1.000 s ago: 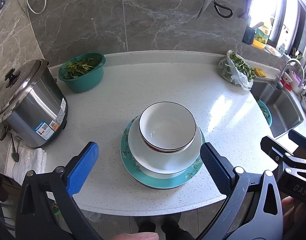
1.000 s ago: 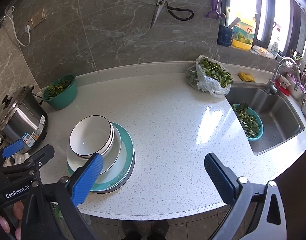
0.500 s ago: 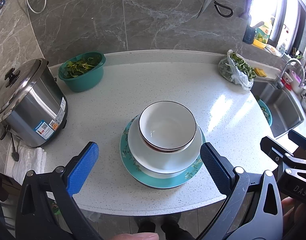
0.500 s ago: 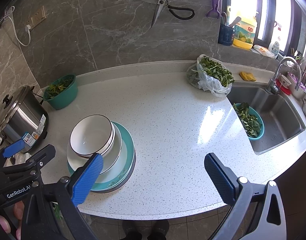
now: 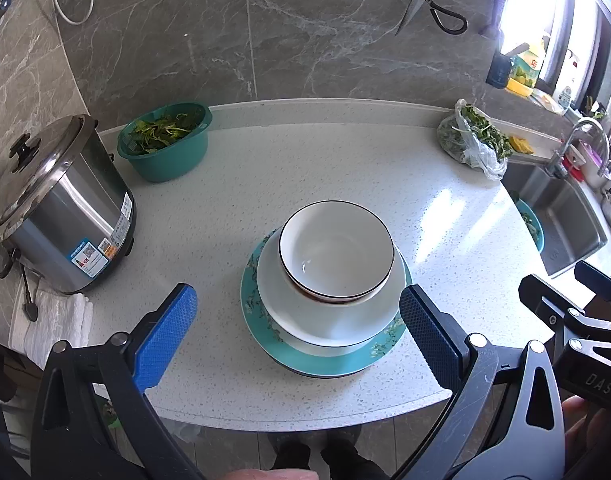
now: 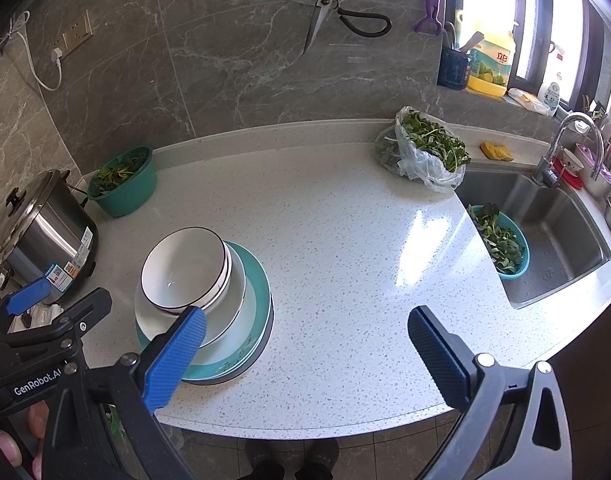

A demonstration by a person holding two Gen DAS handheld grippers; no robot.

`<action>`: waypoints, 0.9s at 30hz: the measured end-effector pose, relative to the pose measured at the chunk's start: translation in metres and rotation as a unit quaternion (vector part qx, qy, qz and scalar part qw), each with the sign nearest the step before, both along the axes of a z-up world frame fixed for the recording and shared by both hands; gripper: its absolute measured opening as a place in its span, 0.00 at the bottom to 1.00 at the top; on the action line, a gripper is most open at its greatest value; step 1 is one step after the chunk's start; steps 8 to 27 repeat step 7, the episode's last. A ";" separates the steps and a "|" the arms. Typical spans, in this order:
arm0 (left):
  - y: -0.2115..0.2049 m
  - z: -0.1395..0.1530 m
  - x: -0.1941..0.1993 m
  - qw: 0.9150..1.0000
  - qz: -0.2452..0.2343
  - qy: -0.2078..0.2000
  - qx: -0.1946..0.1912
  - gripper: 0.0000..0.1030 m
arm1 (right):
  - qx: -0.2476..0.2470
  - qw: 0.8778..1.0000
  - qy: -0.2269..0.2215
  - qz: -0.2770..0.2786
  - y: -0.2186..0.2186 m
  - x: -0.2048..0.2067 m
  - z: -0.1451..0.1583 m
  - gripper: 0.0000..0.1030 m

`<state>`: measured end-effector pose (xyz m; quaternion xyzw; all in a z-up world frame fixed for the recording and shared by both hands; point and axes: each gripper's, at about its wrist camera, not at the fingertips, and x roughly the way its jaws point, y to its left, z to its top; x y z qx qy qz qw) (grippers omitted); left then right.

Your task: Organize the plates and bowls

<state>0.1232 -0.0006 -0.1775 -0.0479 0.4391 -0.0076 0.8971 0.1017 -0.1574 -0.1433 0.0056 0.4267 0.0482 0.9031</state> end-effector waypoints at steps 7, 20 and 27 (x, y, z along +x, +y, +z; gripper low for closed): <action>0.001 0.000 -0.002 1.000 0.006 -0.005 0.000 1.00 | 0.002 1.000 0.003 0.005 0.002 0.002 -0.003 1.00; 0.001 0.000 -0.002 1.000 0.006 -0.005 0.000 1.00 | 0.002 1.000 0.003 0.005 0.002 0.002 -0.003 1.00; 0.001 0.000 -0.002 1.000 0.006 -0.005 0.000 1.00 | 0.002 1.000 0.003 0.005 0.002 0.002 -0.003 1.00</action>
